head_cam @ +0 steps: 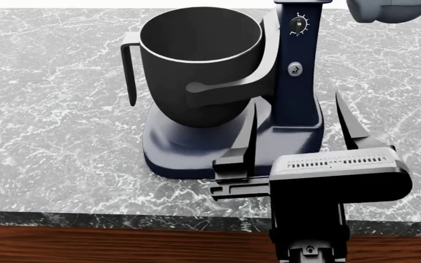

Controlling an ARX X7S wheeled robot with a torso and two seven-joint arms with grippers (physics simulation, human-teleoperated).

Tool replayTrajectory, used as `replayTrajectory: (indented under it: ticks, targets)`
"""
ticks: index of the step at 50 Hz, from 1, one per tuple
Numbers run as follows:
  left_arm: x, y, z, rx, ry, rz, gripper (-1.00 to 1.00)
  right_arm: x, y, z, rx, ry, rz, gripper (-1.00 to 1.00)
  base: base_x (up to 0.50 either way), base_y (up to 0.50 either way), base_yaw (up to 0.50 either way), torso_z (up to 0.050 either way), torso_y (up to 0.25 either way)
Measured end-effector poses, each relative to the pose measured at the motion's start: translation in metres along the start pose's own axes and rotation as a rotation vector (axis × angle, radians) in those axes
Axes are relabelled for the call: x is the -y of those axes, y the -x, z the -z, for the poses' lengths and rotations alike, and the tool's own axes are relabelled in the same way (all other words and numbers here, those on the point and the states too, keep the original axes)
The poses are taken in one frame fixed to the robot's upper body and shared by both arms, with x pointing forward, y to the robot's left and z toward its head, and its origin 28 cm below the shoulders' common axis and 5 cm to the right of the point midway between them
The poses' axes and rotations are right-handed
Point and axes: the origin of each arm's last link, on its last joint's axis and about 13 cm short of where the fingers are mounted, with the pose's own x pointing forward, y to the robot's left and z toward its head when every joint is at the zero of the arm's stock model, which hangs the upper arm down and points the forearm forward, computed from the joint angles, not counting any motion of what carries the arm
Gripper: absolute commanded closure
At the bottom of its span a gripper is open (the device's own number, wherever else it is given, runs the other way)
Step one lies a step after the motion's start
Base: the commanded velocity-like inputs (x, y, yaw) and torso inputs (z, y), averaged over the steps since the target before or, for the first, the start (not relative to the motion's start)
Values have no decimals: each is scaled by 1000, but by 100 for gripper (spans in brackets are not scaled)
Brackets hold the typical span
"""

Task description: Open the stand mixer head.

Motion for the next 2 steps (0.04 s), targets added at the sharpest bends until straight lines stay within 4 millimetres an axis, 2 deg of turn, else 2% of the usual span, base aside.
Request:
replayTrajectory:
  ticks: [2]
  targets:
    - [0,0,0,0,0,-1,-100,0,1,-1,1,-1,-1,-100,0,0,0,0,0]
